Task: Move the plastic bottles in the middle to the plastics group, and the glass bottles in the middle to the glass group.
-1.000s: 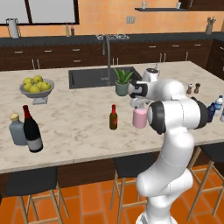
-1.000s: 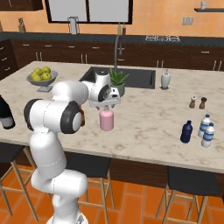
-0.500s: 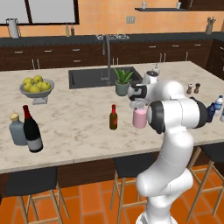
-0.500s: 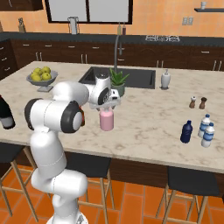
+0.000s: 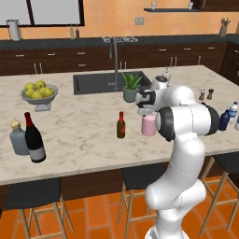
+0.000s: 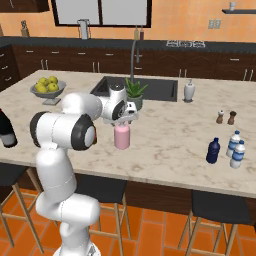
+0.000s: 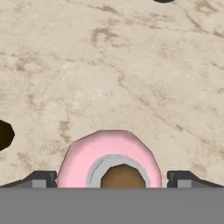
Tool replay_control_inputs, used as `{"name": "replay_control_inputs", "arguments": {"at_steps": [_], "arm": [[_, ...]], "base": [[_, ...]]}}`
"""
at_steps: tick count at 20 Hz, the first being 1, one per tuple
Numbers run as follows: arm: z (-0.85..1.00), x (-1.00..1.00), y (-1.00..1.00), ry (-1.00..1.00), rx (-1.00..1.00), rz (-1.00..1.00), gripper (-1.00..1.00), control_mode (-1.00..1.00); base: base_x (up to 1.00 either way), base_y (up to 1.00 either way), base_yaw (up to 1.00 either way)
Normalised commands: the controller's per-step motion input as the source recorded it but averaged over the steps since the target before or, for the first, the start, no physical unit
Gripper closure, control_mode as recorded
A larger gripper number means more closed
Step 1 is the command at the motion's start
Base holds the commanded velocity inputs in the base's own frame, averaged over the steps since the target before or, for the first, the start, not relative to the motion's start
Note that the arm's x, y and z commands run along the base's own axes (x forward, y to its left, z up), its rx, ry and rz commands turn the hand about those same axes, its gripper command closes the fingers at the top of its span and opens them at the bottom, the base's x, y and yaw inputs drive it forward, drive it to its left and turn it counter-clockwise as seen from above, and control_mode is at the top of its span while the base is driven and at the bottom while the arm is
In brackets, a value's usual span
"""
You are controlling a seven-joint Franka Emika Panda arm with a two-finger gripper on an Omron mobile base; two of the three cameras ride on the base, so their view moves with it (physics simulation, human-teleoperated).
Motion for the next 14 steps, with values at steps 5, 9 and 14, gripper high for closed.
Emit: {"name": "replay_control_inputs", "arguments": {"at_steps": [5,9,14], "arm": [[0.00,0.04,0.00,0.00,0.00,0.00,-1.00,-1.00],[0.01,-0.03,0.00,0.00,0.00,0.00,-1.00,-1.00],[-0.18,0.00,0.00,0.00,0.00,0.00,-1.00,-1.00]], "base": [[0.00,0.00,0.00],[0.00,0.00,0.00],[0.00,0.00,0.00]]}}
